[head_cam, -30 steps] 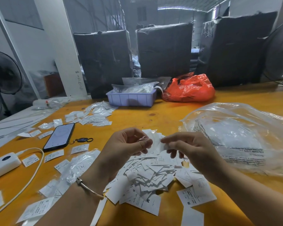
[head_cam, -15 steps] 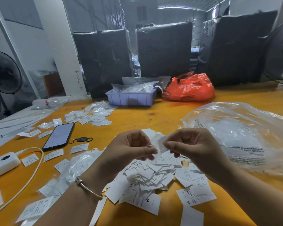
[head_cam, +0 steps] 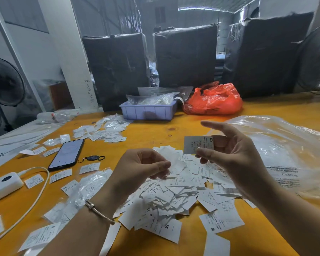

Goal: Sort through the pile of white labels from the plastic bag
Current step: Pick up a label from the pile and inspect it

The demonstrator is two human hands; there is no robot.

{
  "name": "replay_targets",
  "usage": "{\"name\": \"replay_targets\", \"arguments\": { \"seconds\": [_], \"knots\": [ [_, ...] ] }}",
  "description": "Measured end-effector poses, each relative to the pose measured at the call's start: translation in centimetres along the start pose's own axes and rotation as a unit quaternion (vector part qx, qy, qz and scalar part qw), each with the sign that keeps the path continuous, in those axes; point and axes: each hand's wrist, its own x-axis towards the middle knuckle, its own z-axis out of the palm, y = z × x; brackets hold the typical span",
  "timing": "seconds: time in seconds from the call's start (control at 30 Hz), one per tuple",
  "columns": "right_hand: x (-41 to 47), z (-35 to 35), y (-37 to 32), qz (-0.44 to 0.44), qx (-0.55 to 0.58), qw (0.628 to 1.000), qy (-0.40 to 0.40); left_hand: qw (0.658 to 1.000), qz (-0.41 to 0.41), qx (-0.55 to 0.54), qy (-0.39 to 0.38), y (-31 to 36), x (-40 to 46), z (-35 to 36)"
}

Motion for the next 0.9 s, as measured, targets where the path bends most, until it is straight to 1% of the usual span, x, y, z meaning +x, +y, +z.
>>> {"name": "replay_targets", "arguments": {
  "seconds": [0.23, 0.4, 0.5, 0.57, 0.7, 0.8, 0.9],
  "knots": [
    [0.0, 0.1, -0.2, 0.006, -0.005, 1.0, 0.014, 1.0, 0.01, 0.003, -0.019, 0.3, -0.1, 0.3],
    [-0.1, 0.1, -0.3, -0.024, -0.016, 0.999, 0.019, 1.0, 0.01, 0.003, -0.028, 0.3, -0.1, 0.5],
    [-0.1, 0.1, -0.5, -0.033, -0.055, 0.997, 0.043, 0.999, 0.015, 0.005, -0.03, 0.3, -0.1, 0.5],
    [0.0, 0.1, -0.8, -0.034, -0.054, 0.997, 0.048, 0.999, 0.018, 0.002, -0.03, 0.3, -0.1, 0.5],
    [-0.2, 0.2, -1.1, -0.036, 0.002, 0.999, 0.027, 0.999, 0.036, -0.008, -0.031, 0.3, -0.2, 0.6],
    [-0.5, 0.4, -1.0, -0.02, 0.037, 0.999, -0.002, 0.998, 0.054, -0.007, -0.035, 0.4, -0.4, 0.7],
    [-0.7, 0.8, -1.1, -0.023, 0.018, 0.999, -0.014, 0.997, 0.071, -0.005, -0.034, 0.5, -0.5, 0.8]
  ]
}}
